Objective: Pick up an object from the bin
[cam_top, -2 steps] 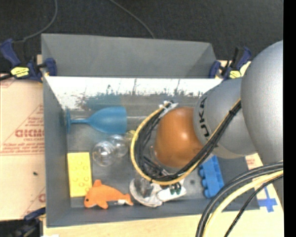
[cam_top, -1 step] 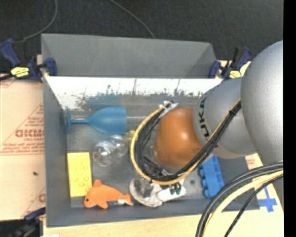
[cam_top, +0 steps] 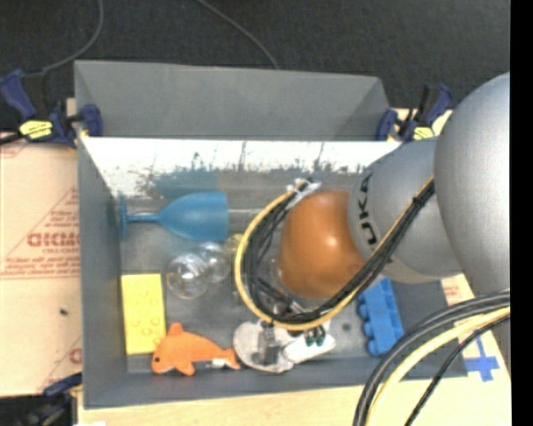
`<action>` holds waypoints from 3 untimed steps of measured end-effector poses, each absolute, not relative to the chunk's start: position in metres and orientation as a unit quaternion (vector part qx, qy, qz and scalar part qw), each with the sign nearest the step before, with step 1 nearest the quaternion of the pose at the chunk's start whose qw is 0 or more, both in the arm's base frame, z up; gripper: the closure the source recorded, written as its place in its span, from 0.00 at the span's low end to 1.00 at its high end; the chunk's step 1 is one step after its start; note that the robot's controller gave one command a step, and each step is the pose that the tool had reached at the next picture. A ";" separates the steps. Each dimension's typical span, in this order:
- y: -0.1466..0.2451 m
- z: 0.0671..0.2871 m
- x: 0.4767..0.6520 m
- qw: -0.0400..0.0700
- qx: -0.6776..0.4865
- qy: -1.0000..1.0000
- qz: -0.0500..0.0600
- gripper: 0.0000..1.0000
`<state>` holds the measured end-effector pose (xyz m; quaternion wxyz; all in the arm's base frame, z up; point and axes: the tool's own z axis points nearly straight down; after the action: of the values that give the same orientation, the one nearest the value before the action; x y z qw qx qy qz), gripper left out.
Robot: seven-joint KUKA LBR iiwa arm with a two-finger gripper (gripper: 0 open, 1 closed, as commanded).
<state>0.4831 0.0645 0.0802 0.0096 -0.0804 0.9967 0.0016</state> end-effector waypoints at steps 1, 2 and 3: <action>0.064 0.079 0.480 0.005 -0.080 0.997 0.002 1.00; 0.064 0.079 0.480 0.005 -0.080 0.997 0.002 1.00; 0.065 0.079 0.480 0.005 -0.079 0.997 0.002 1.00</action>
Offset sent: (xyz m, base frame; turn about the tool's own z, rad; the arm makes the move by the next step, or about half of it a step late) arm 0.0000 0.0000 0.0000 0.0000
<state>0.4802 0.0645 0.0787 0.0048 -0.0792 0.9968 0.0018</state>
